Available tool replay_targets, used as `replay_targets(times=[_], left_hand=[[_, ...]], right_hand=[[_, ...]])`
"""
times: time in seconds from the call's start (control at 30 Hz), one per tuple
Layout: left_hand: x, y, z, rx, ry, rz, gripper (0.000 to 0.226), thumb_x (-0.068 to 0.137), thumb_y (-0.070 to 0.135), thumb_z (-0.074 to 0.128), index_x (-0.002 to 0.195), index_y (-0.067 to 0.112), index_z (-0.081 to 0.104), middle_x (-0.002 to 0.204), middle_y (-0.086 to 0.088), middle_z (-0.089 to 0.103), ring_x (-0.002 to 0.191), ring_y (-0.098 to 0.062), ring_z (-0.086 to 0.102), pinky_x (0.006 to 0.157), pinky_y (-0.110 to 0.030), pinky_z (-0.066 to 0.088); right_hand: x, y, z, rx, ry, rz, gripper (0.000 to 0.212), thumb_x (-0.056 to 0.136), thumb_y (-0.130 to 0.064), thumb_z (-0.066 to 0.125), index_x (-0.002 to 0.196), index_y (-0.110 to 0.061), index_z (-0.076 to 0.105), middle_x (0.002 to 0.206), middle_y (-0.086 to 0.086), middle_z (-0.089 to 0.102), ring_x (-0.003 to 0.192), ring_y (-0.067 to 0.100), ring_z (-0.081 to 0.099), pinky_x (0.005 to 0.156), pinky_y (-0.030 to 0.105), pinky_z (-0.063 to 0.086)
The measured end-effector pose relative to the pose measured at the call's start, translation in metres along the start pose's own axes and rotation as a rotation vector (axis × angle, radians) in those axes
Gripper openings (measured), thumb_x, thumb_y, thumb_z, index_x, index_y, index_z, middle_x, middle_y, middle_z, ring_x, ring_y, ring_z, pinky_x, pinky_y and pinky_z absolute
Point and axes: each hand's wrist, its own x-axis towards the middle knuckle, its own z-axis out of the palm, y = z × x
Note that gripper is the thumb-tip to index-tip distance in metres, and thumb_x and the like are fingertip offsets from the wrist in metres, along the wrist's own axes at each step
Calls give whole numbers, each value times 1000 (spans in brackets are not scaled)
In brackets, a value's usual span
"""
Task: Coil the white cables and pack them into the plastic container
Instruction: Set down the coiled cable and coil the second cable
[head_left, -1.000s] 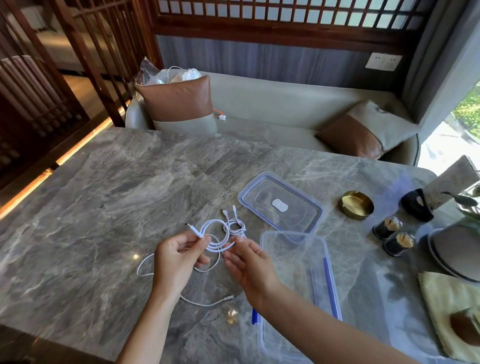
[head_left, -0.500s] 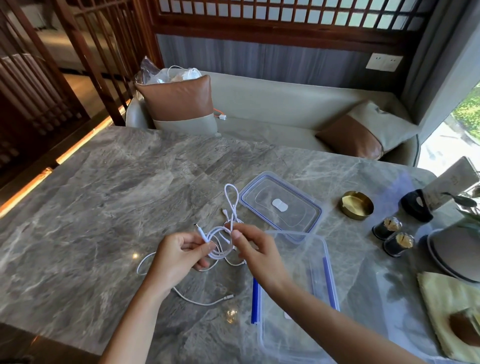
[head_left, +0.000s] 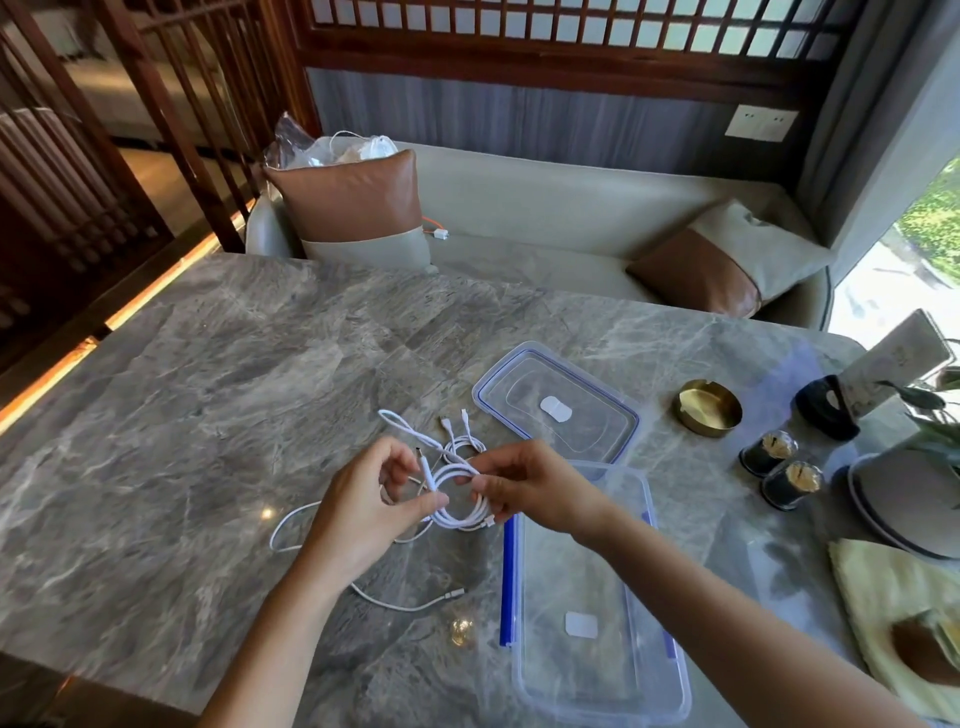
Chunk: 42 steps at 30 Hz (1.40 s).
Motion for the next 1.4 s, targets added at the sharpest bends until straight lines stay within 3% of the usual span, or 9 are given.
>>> replay_targets(times=[0.17, 0.3, 0.43, 0.6, 0.73, 1.07, 1.23, 1.33, 1.4], left_hand=[[-1, 4, 3, 175, -77, 272, 54, 66, 31, 79, 110, 42, 51, 105, 26, 47, 99, 3, 49, 83, -5, 35], [-1, 5, 2, 147, -176, 186, 45, 67, 41, 78, 106, 46, 56, 101, 20, 53, 97, 4, 50, 80, -6, 35], [2, 2, 2, 103, -204, 107, 41, 62, 58, 73, 87, 26, 69, 91, 13, 54, 86, 6, 51, 74, -6, 35], [-1, 1, 8, -113, -231, -39, 23, 77, 41, 70, 79, 18, 69, 75, -11, 69, 67, -11, 58, 67, -34, 49], [-4, 4, 17, -290, -127, -147, 15, 83, 15, 66, 71, 17, 74, 60, 1, 65, 57, -8, 56, 49, -19, 47], [-14, 25, 36, -839, 74, -374, 20, 86, 12, 57, 78, 16, 75, 79, 5, 76, 70, -1, 67, 54, -15, 52], [-13, 29, 42, -1033, 136, -457, 18, 89, 14, 54, 79, 13, 70, 68, 5, 71, 64, -4, 66, 59, -16, 54], [-12, 32, 45, -1040, 201, -472, 17, 90, 18, 53, 82, 14, 68, 59, 8, 64, 59, -1, 62, 60, -15, 53], [-10, 34, 46, -1058, 264, -474, 17, 90, 19, 53, 82, 17, 68, 59, 10, 63, 56, 2, 60, 57, -11, 51]], right_hand=[[3, -3, -11, -38, -115, 14, 18, 90, -3, 58, 102, 9, 65, 57, -8, 61, 48, -1, 56, 53, 13, 51], [2, -6, -16, -57, -170, 2, 16, 91, -7, 57, 100, 2, 67, 67, 3, 60, 52, 0, 58, 55, 13, 50], [-2, -5, -15, 15, -159, -5, 13, 92, -7, 57, 97, -9, 68, 70, 10, 58, 53, 1, 56, 55, 15, 51], [0, -4, -14, 50, -66, -14, 15, 91, -3, 56, 102, -4, 67, 64, -1, 61, 51, 1, 56, 54, 15, 50], [0, -6, -13, 35, 11, -59, 14, 91, -5, 58, 99, -5, 68, 68, 7, 60, 52, 3, 55, 56, 18, 51], [-1, -1, 5, 200, 173, -76, 18, 90, -2, 57, 104, 4, 66, 73, 15, 58, 59, 13, 53, 56, 20, 53], [-3, -1, 14, 311, 227, -14, 18, 89, -4, 59, 104, 6, 62, 73, 12, 57, 57, 14, 55, 57, 21, 53], [-7, 0, 18, 402, 249, 84, 21, 91, -15, 58, 95, 5, 61, 73, 11, 59, 53, 13, 57, 55, 23, 53], [-11, 3, 25, 392, 137, 232, 41, 97, -35, 46, 80, -3, 64, 68, 10, 63, 49, 13, 59, 51, 21, 52]])
